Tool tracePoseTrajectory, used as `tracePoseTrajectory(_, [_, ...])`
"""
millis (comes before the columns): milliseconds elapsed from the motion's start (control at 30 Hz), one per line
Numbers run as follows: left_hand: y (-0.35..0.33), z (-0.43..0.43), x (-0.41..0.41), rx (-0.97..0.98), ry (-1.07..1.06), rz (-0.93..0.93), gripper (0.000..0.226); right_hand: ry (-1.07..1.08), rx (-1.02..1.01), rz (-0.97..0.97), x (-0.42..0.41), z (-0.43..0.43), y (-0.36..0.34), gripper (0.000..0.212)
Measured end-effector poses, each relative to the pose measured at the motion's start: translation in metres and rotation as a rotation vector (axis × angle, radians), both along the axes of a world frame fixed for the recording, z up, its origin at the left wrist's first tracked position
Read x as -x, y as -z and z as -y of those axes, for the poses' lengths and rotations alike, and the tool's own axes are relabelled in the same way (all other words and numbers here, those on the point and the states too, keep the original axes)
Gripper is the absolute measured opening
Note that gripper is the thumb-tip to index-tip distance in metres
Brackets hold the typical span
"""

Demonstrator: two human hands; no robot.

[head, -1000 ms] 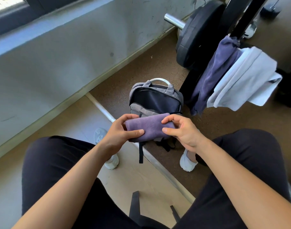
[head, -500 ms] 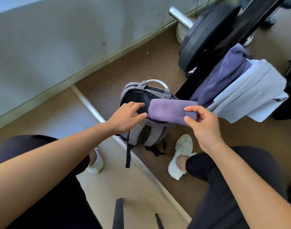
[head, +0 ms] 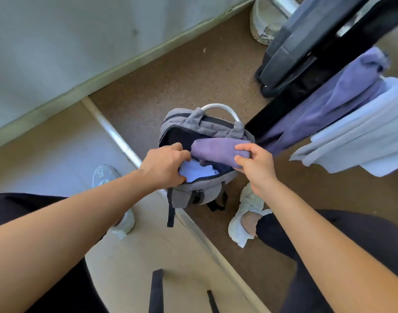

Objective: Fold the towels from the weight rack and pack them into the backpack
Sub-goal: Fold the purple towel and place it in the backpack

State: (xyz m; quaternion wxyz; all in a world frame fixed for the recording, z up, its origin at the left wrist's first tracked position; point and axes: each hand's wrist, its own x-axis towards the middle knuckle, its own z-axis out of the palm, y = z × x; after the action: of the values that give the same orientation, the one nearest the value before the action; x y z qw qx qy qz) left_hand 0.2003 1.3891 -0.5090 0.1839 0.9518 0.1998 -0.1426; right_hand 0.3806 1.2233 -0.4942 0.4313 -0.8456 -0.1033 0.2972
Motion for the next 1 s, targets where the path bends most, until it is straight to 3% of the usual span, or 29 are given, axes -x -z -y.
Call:
tracePoseTrajectory(100, [0.01, -0.007, 0.002, -0.128, 0.082, 0.132, 0.103, -0.016, 0.08, 0.002, 0.008, 0.002, 0.011, 0.034])
tracePoseTrajectory(233, [0.019, -0.01, 0.0, -0.225, 0.193, 0.028, 0.135, -0.061, 0.165, -0.02, 0.018, 0.0, 0.02, 0.035])
tracePoseTrajectory(433, [0.023, 0.004, -0.004, -0.296, 0.194, -0.025, 0.145, 0.137, 0.293, -0.171, 0.043, 0.003, 0.052, 0.039])
tracePoseTrajectory(667, [0.02, 0.004, -0.003, -0.275, 0.187, -0.004, 0.148, 0.629, 0.092, -0.615, 0.051, -0.045, 0.063, 0.028])
tracePoseTrajectory(733, [0.02, 0.003, -0.003, -0.268, 0.185, 0.001, 0.15, 0.589, 0.114, -0.712, 0.046, -0.049, 0.068, 0.032])
tracePoseTrajectory(800, [0.019, 0.002, -0.004, -0.245, 0.17, 0.006, 0.151, 0.403, 0.169, -0.725, 0.039, -0.044, 0.077, 0.043])
tracePoseTrajectory(900, [0.019, 0.001, -0.006, -0.21, 0.156, 0.001, 0.152, 0.165, 0.335, -0.614, 0.035, -0.035, 0.089, 0.049])
tracePoseTrajectory(1000, [0.018, 0.0, -0.007, -0.196, 0.154, 0.003, 0.152, 0.116, 0.429, -0.395, 0.033, -0.034, 0.092, 0.049])
